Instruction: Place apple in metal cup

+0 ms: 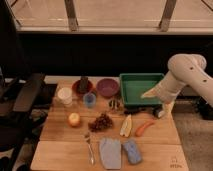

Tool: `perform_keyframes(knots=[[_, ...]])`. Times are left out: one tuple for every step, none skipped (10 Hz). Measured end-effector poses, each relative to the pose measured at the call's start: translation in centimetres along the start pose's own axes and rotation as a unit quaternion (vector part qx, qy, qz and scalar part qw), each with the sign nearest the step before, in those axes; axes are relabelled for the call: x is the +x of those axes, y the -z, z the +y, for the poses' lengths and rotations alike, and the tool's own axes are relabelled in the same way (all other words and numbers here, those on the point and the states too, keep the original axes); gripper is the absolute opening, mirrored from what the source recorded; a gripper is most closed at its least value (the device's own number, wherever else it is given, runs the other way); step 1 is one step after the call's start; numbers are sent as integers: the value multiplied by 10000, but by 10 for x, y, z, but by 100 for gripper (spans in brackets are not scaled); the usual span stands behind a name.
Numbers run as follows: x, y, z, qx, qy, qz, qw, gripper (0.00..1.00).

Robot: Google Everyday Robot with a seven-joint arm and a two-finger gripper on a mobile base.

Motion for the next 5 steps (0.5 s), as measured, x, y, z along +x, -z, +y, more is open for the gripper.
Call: perform_keyframes(knots=[[-16, -4, -22, -6, 276, -65, 9996, 80], [-32, -8, -42, 15, 551, -144, 9984, 80], [-50, -13, -60, 45, 846, -239, 9961, 80], [-65, -17, -74, 74, 1088, -317, 9935, 80], [-79, -21, -87, 89, 1316, -397, 9905, 80]])
